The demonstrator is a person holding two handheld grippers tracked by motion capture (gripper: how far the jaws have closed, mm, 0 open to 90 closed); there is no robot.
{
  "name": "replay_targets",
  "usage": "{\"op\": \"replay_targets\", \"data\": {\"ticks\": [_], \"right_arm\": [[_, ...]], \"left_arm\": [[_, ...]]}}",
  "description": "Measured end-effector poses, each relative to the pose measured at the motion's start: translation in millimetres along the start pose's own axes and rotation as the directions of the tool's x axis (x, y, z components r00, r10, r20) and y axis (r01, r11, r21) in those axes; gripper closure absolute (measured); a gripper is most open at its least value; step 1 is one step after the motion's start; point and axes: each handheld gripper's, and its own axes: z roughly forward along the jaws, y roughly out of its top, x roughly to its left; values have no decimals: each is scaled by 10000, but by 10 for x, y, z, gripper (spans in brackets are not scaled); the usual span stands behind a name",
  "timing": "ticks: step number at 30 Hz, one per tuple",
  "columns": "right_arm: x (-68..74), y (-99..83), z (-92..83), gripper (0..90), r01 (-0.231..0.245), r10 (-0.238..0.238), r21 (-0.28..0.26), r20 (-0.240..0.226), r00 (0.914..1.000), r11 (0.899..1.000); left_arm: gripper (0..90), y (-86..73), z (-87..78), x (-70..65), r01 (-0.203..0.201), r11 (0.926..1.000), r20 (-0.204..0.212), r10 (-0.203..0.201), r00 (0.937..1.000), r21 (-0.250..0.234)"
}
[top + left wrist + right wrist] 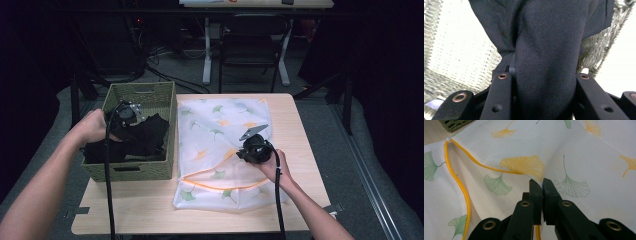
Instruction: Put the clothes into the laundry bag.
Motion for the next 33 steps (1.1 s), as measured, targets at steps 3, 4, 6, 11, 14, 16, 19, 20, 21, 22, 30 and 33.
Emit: {"op": "replay_targets", "data": {"ticks": [3, 4, 6, 11, 14, 16, 19, 20, 21, 22, 30, 33], "right_arm": [[1, -1, -4, 874, -40, 40, -5, 7, 10000, 10000], [2, -2, -4, 874, -46, 46, 1, 5, 10000, 10000], [2, -2, -3, 873, -52, 52, 13, 2, 10000, 10000], [6, 2, -2, 873, 25, -25, 2, 22, 10000, 10000], [8, 1, 1, 873, 16, -16, 28, 17, 10000, 10000], [7, -1, 5, 873, 37, -37, 45, 13, 10000, 10000], [9, -2, 9, 872, 23, -23, 55, 26, 10000, 10000], [10, -2, 9, 873, 25, -25, 46, 25, 10000, 10000], [11, -1, 9, 872, 36, -36, 38, 23, 10000, 10000], [15, 0, 6, 873, -2, 2, 58, 31, 10000, 10000], [10, -2, 6, 873, 41, -41, 43, 30, 10000, 10000], [17, -1, 2, 872, -9, 8, 53, 45, 10000, 10000]], "left_arm": [[659, 29, -81, -16, -35, 10000, -133, 36, 9999, 60], [659, 38, -110, -19, -59, 10000, -162, 60, 9998, 73], [659, 50, -165, -31, -80, 10000, -221, 80, 9997, 20], [659, 72, -275, -58, -130, 9999, -243, 133, 9996, 113], [659, 87, -342, -88, -226, 9996, -242, 229, 9994, 142], [659, 95, -374, -110, -254, 9995, -275, 259, 9993, 167], [659, 115, -437, -149, -293, 9995, -183, 295, 9994, 118], [659, 119, -452, -161, -291, 9996, -105, 292, 9995, 43], [659, 126, -476, -173, -341, 9994, -118, 342, 9993, 59], [659, 130, -489, -182, -272, 9996, -63, 272, 9996, -6], [660, 227, -614, -340, -416, 9991, -16, 417, 9991, 127], [659, 279, -638, -415, -453, 9988, -84, 455, 9989, 177]]}}
